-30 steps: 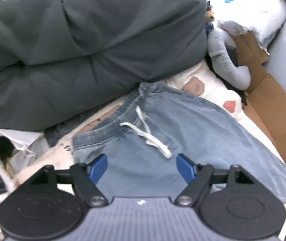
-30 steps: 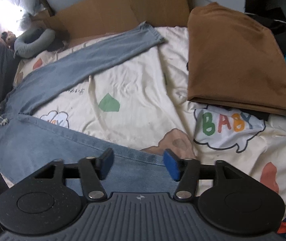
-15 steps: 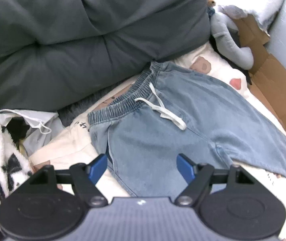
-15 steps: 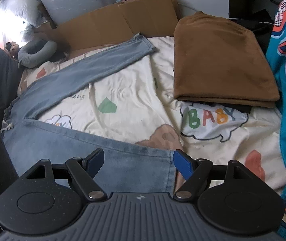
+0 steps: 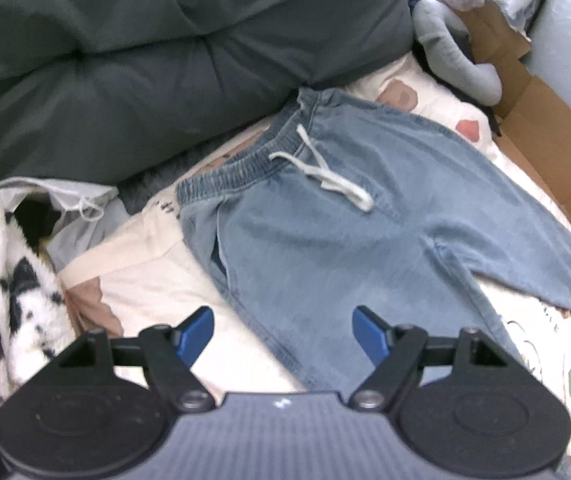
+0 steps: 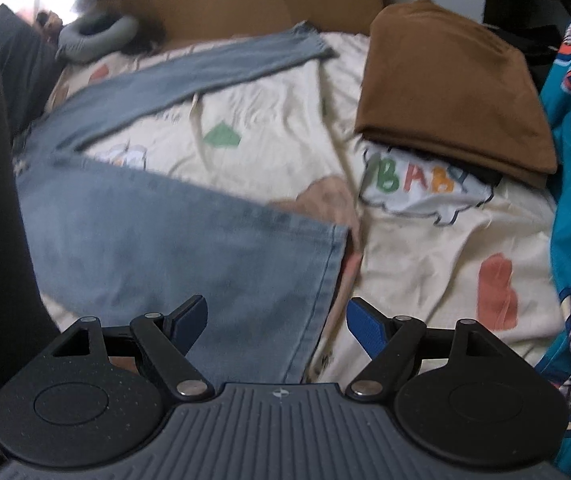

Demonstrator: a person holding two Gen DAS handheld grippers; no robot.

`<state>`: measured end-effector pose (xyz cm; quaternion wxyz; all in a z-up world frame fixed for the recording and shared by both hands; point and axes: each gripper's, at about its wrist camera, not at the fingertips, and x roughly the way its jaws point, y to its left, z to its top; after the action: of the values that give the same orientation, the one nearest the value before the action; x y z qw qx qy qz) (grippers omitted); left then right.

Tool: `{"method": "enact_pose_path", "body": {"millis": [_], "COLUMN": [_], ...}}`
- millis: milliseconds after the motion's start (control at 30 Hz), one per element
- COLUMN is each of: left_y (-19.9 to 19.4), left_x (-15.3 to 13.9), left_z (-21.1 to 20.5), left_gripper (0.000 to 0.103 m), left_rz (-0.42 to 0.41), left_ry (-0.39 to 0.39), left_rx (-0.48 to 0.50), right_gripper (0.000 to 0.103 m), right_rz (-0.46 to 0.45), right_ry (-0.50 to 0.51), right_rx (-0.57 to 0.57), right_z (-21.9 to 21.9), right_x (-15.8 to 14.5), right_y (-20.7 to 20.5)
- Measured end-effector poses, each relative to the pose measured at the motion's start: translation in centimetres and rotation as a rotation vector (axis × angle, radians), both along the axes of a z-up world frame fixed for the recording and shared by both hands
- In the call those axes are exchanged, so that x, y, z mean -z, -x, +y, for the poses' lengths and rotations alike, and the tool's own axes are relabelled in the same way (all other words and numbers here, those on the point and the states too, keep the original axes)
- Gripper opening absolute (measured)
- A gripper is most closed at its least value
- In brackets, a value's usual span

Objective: Fold clothes
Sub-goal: 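Move the open right tool to the jeans leg hem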

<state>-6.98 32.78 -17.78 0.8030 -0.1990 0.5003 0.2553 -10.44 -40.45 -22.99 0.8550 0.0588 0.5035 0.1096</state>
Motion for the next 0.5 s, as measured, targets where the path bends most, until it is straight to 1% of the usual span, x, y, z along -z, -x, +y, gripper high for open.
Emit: {"method": "enact_pose_path", "body": {"millis": [133, 267, 400, 500], "left_y": [0.9, 1.4, 1.9, 2.1], "left_x": [0.9, 1.5, 1.4, 1.5], "left_z": [-0.1, -0.6, -0.3, -0.2], "left_gripper": [0.078, 0.078, 0.078, 0.078], "left_rz": [0.027, 0.071, 0.068, 0.073], "left_ry": [0.006, -0.005, 0.028, 0.016], "left_rx": [-0.031, -0.029, -0.058, -0.084], "right_gripper": [0.078, 0.075, 0.074, 0.072], "right_rz": [0.022, 0.044, 0.051, 0.045], "right_ry": [0.025, 0.048, 0.097, 0.116], "right_rx": [-0.047, -0.096, -0.154, -0.182], "right_z": [1.1, 2.3, 3.9, 4.8], "right_x": [1.8, 3.8, 5.7, 6.7], "right_y": [1.2, 2.3, 3.0, 3.0]}}
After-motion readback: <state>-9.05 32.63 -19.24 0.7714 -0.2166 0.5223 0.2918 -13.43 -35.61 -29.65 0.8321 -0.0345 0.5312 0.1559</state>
